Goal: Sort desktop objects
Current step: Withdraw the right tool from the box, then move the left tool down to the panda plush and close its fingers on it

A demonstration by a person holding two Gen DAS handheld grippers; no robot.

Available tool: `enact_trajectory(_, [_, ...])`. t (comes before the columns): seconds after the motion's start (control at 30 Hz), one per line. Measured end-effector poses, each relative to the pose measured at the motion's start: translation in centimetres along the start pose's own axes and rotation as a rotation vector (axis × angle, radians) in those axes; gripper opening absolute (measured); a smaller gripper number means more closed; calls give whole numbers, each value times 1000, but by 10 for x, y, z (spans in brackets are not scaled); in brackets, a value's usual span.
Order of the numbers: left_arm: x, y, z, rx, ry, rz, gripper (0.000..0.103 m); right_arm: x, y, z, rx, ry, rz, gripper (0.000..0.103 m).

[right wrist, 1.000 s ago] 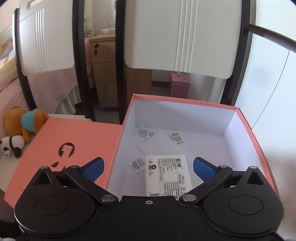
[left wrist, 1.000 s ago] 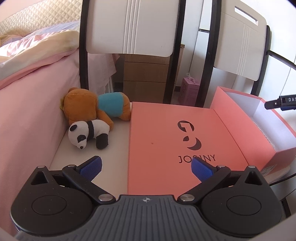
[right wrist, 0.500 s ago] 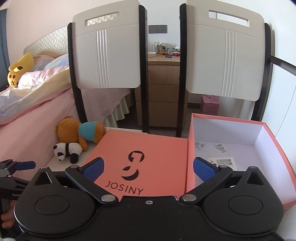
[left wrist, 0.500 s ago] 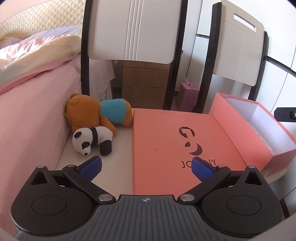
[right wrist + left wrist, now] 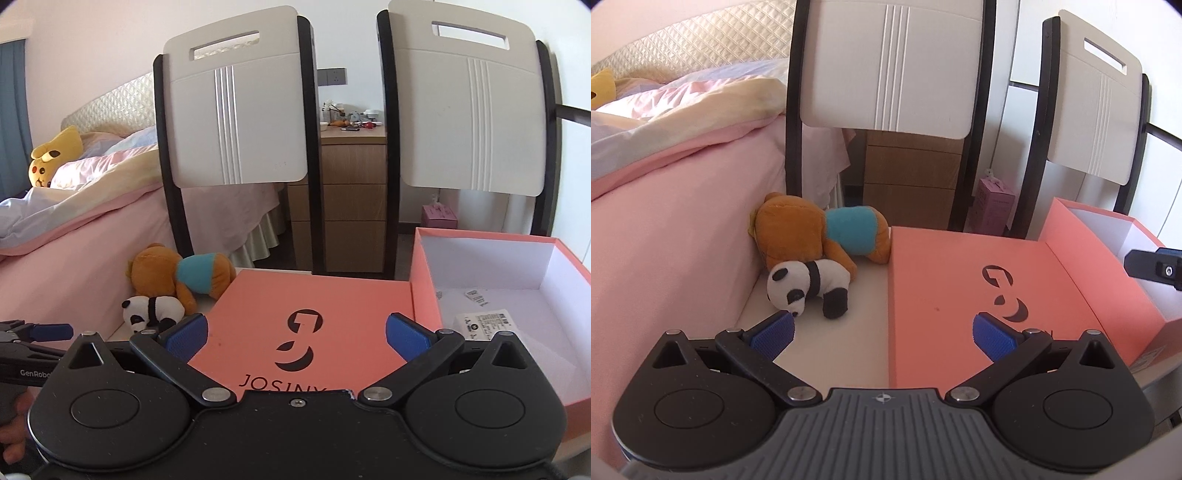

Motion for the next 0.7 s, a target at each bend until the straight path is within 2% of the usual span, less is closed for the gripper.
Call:
enact_trajectory(0.13, [-7,3,-4,3,27,36,103,-1,-3,-1,46,7,45,102])
enact_trajectory(0.23, [-3,2,-4,10,28,9,103,1,-9,0,69,21,52,102])
enact_trajectory(0.3, [-1,1,-6,4,29,-8,103,6,-15,-4,80,-3,51,102])
enact_trajectory(0.4, [0,-2,-9,-16,22,-14,103,15,-22,-8,98,-49,45,102])
enact_trajectory(0.7, [-2,-3,-9,-19,-13,-15,103,23,-28,-9,110,-53,22,102])
Point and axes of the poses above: each gripper's, at about its wrist camera, not at the fingertips, and z roughly against the way its jaws point, x to its right, y to its top, the point moved 6 cm from there along -z, roughly the way its jaws point, and after that the axes turned 15 degrees about y, right-handed, at the moved point
